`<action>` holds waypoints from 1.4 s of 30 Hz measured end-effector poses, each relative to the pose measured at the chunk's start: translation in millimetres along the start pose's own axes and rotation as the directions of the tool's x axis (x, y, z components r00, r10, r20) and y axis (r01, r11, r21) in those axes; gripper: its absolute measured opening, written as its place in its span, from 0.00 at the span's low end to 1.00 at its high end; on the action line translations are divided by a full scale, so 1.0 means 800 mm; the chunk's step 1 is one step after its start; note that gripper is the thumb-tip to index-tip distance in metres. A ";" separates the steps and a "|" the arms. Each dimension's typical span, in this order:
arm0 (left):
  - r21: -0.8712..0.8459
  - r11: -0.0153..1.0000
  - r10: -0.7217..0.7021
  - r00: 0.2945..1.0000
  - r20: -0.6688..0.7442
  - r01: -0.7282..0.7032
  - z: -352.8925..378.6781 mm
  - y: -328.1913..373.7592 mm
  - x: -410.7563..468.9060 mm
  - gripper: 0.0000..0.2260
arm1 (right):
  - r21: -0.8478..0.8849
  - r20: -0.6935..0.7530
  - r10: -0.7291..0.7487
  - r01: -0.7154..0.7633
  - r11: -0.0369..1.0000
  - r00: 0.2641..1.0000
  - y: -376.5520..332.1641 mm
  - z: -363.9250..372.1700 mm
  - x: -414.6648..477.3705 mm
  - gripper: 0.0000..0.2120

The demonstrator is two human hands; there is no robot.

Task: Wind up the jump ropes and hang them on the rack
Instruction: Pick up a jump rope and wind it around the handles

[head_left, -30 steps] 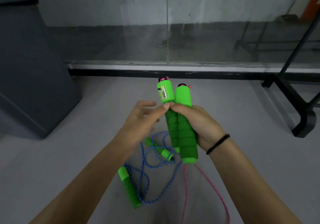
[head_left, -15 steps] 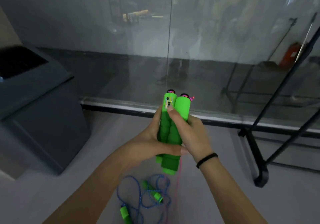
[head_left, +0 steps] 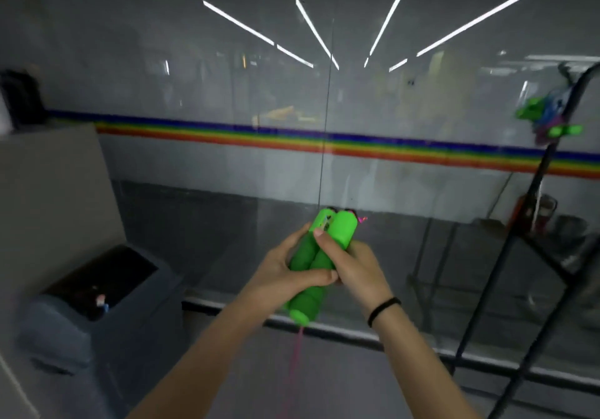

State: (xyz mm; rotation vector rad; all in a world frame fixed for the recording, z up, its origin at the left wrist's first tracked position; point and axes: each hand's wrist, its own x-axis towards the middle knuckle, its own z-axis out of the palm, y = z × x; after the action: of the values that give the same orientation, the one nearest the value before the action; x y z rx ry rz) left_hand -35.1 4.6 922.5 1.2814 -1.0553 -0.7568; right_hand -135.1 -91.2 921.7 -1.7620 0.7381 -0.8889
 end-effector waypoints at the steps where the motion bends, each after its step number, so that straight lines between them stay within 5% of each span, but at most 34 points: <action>1: 0.018 1.000 0.011 1.000 -0.004 -0.011 0.001 0.021 0.001 0.41 | 0.030 -0.019 -0.004 0.005 1.000 1.000 -0.018 -0.005 0.003 0.22; 6: 0.084 0.993 0.079 0.993 0.091 -0.086 0.000 0.106 0.001 0.43 | 0.056 -0.029 -0.063 0.064 0.996 0.998 -0.085 -0.019 0.018 0.15; 11: 0.133 0.986 0.085 0.987 0.134 -0.103 -0.007 0.151 -0.004 0.41 | -0.128 0.030 -0.073 0.077 0.989 0.997 -0.144 -0.049 0.013 0.36; 15: 0.176 0.978 0.082 0.980 0.180 -0.114 -0.014 0.165 -0.003 0.39 | -0.272 -0.203 -0.175 0.116 0.955 0.964 -0.147 -0.079 0.020 0.39; 18: 0.192 0.974 0.066 0.964 0.258 -0.118 -0.022 0.175 0.003 0.38 | -0.026 -0.232 -0.239 0.239 0.971 0.943 -0.142 -0.078 0.027 0.27; 22: 0.185 0.981 0.000 0.948 0.320 -0.062 -0.019 0.178 0.013 0.32 | 0.468 0.155 -0.152 0.063 0.882 0.976 -0.139 -0.063 0.035 0.38; 25: 0.144 0.989 -0.016 0.929 0.370 -0.040 -0.021 0.173 0.018 0.21 | 0.574 0.170 -0.195 0.064 0.816 0.966 -0.126 -0.053 0.038 0.38; 28: 0.067 0.998 -0.018 0.931 0.364 -0.007 -0.032 0.164 0.023 0.21 | 0.618 0.111 -0.159 0.057 0.784 0.981 -0.109 -0.045 0.033 0.32; 32: -0.144 0.987 -0.016 0.940 0.341 0.069 -0.041 0.154 0.029 0.25 | 0.372 -0.185 -0.144 0.205 0.905 0.972 -0.071 -0.016 0.017 0.25; 35: -0.205 0.976 -0.008 0.960 0.281 0.068 -0.046 0.158 0.036 0.25 | -0.148 -0.164 -0.311 0.288 0.946 0.936 -0.040 0.001 -0.006 0.19; 38: 0.152 0.986 0.016 0.955 0.298 -0.064 -0.047 0.150 0.037 0.24 | -0.558 0.139 -0.260 0.293 0.776 0.956 -0.056 0.003 -0.035 0.17; 42: 0.583 0.793 -0.055 0.932 0.359 -0.178 -0.053 0.127 0.034 0.25 | -0.798 0.384 -0.154 0.411 0.441 0.910 -0.122 -0.022 -0.053 0.17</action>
State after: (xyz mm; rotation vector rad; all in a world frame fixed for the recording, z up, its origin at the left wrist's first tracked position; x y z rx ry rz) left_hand 3.3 13.1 1029.3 1.6765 -1.7357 -0.6294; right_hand -165.3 -34.1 1007.7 -2.9513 0.7822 -0.4477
